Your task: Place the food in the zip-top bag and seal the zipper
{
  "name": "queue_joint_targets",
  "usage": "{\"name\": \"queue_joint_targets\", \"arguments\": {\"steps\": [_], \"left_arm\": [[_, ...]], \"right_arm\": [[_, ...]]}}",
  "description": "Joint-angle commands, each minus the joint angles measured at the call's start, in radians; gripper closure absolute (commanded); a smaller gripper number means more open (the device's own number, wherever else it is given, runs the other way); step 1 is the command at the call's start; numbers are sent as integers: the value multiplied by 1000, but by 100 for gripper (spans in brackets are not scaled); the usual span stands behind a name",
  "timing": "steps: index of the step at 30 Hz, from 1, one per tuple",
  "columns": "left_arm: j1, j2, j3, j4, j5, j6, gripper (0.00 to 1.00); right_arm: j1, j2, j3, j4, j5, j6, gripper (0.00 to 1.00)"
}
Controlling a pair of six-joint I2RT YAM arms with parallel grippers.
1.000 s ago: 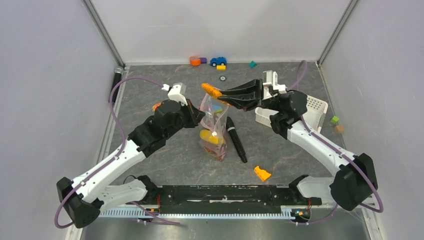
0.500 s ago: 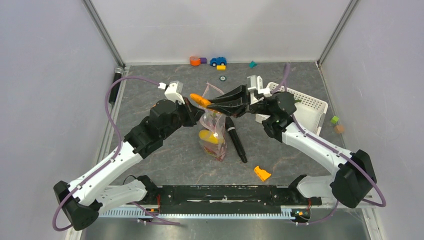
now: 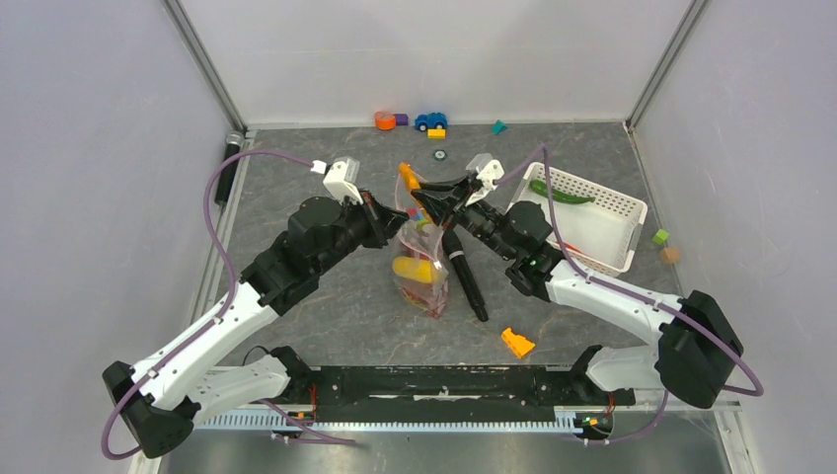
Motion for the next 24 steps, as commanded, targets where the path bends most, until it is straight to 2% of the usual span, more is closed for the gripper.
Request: {"name": "queue_joint_targets", "arguments": {"steps": [1, 6, 10, 13, 19, 21, 24], "left_arm": [[-1, -10, 34, 84, 54, -30, 98], [-1, -14, 34, 89, 45, -28, 98], [-1, -23, 23, 89, 24, -27, 98], [-1, -28, 16, 87, 13, -23, 98], [-1, -30, -1, 83, -8, -16, 98], [-1, -30, -1, 75, -18, -4, 98], [-1, -29, -1, 60, -27, 7, 98]], "right_arm": [[46, -31, 6, 7, 293, -42, 68], [65, -55, -16, 5, 301, -84, 47], [65, -97, -23, -27, 220, -164, 20], [65, -122, 6, -112, 175, -234, 2], [43, -163, 99, -353, 228, -276, 2], [6, -185, 136, -450, 239, -271, 2], [-73, -249, 120, -481, 198, -234, 2]]}}
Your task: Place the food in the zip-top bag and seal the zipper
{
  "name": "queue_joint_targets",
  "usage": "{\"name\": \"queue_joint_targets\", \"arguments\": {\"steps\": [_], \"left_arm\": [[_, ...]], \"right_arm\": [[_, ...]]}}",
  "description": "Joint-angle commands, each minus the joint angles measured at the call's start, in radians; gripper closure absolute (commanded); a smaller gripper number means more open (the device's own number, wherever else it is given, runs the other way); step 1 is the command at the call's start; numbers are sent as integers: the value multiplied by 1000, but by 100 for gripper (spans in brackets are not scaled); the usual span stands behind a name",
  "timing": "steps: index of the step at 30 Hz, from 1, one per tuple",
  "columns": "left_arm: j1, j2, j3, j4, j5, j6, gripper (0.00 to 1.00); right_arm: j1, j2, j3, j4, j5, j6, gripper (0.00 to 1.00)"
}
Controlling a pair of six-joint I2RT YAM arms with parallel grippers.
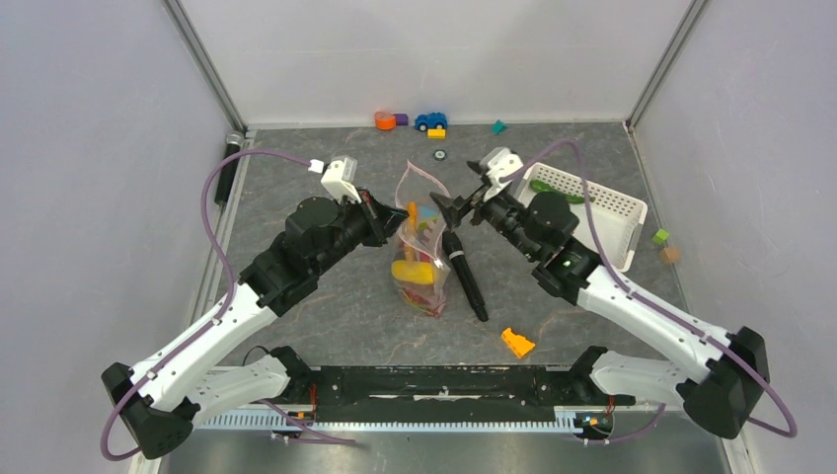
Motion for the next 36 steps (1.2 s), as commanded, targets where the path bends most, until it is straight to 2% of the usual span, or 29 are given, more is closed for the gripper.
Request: {"name": "queue_joint_targets", "arguments": {"steps": [1, 5, 11, 16, 18, 24, 29, 31, 36], "left_arm": [[0, -20, 1, 24, -38, 11, 98], [0, -18, -6, 15, -53, 18, 98], [0, -22, -6, -5, -46, 38, 98], [0, -29, -12, -24, -44, 50, 98], [0, -31, -17, -28, -45, 52, 98], [0, -25, -17, -61, -68, 59, 97], [0, -5, -11, -66, -73, 53, 97], [0, 3, -11, -68, -80, 40, 98], [0, 8, -7, -77, -87, 20, 98]], "right_arm": [[-113, -113, 39, -127, -16, 13, 2], [-225, -166, 16, -180, -15, 22, 2], [-351, -121, 34, -289, 199, -158, 2], [-474, 15, 67, -406, 81, -548, 2], [-527, 86, 79, -435, 81, -630, 2], [-692, 277, 127, -471, -67, -709, 2], [-731, 390, 137, -488, -191, -777, 3], [-736, 438, 149, -486, -192, -802, 4], [-742, 574, 254, -500, -148, -732, 7]]}}
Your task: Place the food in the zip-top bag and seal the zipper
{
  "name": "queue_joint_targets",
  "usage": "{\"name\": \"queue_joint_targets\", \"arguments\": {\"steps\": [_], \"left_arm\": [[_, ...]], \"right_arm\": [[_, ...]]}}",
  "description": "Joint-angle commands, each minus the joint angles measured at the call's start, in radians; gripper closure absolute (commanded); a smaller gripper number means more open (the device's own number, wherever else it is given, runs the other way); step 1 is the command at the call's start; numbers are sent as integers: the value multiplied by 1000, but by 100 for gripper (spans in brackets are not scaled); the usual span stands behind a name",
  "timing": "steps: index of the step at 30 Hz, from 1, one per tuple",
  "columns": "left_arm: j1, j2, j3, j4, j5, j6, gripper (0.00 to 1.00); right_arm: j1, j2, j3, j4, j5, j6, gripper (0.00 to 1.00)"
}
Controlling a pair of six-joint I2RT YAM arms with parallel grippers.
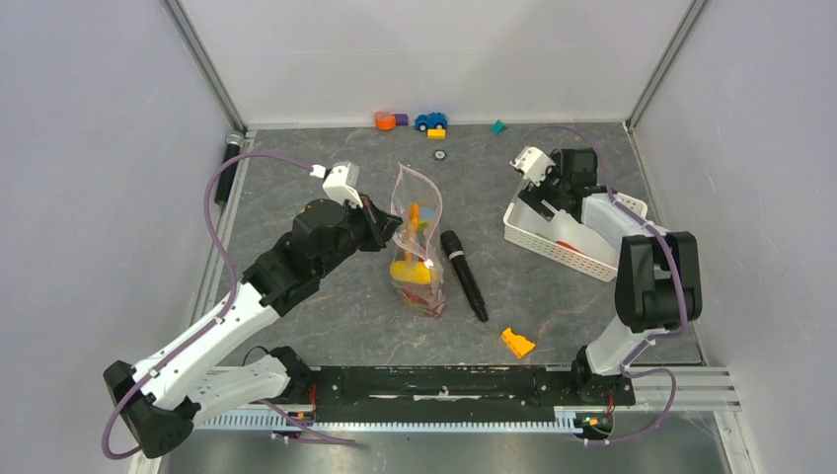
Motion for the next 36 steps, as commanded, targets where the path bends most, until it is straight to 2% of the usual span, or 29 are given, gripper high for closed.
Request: {"name": "queue_joint_targets", "arguments": {"steps": [1, 9, 17, 36], "left_arm": [[-1, 2, 8, -1, -26, -3, 98], [0, 17, 14, -3, -11, -32, 98], [0, 27, 23, -7, 1, -30, 98], [0, 42, 37, -14, -9, -41, 98]], "right_arm": [[-7, 90, 124, -2, -31, 6, 8], [-10, 117, 72, 48, -186, -76, 12], [-18, 221, 107, 54, -135, -85, 26], [-65, 290, 109, 84, -292, -101, 30]]}}
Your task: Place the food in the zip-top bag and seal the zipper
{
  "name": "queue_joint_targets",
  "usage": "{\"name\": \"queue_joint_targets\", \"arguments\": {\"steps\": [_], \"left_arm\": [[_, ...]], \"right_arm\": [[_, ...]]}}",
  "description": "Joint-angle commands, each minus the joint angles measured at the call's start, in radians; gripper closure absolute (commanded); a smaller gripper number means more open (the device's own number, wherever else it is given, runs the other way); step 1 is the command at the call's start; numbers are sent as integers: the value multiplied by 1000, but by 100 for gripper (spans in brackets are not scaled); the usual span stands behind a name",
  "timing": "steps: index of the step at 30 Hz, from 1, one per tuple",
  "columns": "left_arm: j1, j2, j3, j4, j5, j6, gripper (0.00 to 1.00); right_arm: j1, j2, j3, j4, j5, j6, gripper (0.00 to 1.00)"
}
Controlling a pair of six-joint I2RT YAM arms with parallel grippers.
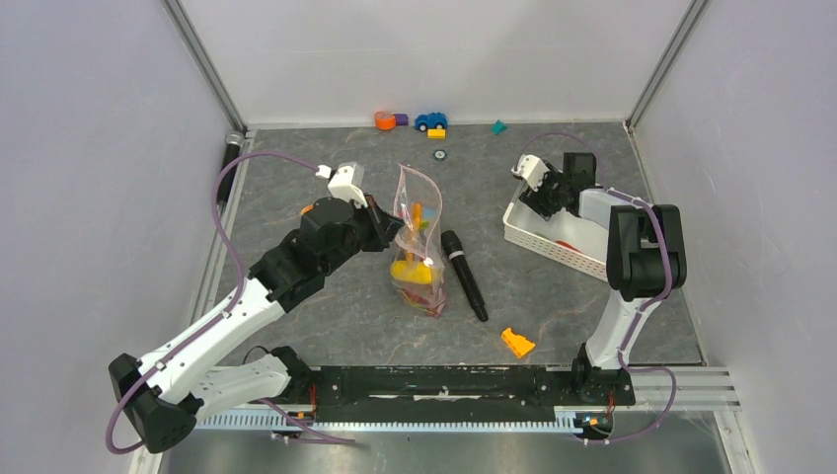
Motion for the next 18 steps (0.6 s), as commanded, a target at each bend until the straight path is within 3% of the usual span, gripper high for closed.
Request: {"name": "queue_joint_targets", "arguments": {"steps": [1, 8, 12, 18], "left_arm": [[0, 8, 37, -2, -1, -30, 98], [0, -4, 33, 0, -3, -38, 98], [0, -8, 29, -2, -1, -40, 98], [0, -13, 28, 0, -2, -40, 98]], "right_arm": [[-4, 39, 38, -10, -71, -21, 30], [-37, 68, 57, -51, -114, -48, 34], [-41, 78, 92, -146, -159, -104, 43], [-52, 11, 67, -259, -315, -238, 41]]}}
